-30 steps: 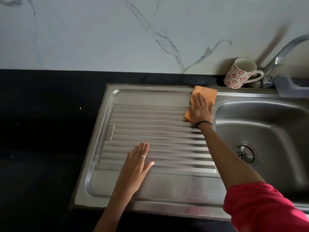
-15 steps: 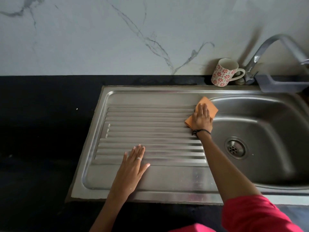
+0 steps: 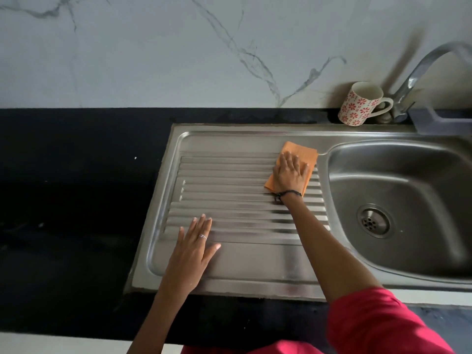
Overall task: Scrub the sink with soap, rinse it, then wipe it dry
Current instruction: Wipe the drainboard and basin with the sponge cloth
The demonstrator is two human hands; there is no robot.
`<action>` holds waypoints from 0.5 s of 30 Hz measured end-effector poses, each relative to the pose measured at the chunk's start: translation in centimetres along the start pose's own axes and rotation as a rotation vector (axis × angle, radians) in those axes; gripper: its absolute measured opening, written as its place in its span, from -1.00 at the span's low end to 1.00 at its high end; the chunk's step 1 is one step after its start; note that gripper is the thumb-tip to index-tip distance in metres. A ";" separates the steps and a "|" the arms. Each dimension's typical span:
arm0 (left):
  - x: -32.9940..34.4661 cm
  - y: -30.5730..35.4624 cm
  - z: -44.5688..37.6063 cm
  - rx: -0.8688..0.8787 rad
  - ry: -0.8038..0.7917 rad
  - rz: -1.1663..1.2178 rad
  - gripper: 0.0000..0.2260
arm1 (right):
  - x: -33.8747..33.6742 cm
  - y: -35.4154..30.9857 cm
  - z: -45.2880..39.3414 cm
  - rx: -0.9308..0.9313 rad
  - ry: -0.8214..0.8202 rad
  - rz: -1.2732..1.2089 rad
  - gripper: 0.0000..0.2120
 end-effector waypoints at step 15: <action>-2.6 -4.8 2.7 -0.126 0.011 -0.115 -0.27 | 5.5 -19.6 5.6 -0.400 -0.252 -0.010 -0.53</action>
Point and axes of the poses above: each hand's wrist, its own z-axis away from the middle knuckle, its own x-axis out of the palm, y = z × x, the point moved 2 cm from there along -z, towards the middle knuckle, and after that the axes turned 9 degrees about x, right-handed, at the moved point
